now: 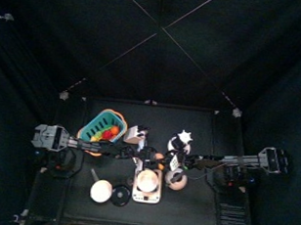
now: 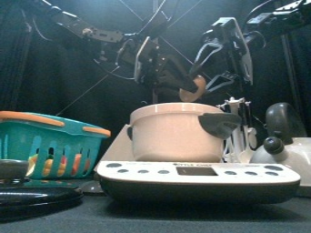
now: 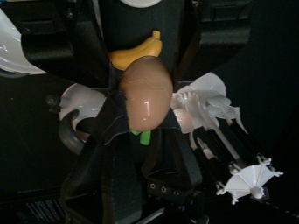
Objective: Peel one half of shell off
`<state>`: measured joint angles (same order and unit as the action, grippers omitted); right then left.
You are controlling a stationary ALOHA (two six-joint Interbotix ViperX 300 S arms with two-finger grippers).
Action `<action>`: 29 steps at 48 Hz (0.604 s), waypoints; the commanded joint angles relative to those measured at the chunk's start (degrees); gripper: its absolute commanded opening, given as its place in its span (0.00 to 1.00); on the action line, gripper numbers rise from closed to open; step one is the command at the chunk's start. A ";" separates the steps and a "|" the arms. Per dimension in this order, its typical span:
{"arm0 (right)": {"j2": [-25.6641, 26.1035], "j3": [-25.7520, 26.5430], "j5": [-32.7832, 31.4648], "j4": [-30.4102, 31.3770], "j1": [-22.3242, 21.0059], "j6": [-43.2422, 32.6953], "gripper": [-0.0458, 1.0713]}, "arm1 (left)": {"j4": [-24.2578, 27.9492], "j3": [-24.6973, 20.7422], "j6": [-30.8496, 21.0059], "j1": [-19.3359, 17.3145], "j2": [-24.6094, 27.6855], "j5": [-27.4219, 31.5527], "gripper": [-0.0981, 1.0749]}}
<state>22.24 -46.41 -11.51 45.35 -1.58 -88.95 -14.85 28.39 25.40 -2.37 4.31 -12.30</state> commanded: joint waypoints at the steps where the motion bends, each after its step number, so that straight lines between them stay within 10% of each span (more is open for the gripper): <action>1: 0.44 0.53 1.23 0.00 -0.53 0.18 0.68 | 0.09 -1.49 0.09 0.09 -0.88 -0.26 0.70; 29: 1.67 -0.18 1.41 -0.70 -0.26 0.26 0.61 | 0.09 0.97 0.18 0.00 -0.88 0.53 0.71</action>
<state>22.24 -47.02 -10.37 44.65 -1.85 -88.86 -14.85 29.53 25.58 -2.20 4.31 -12.04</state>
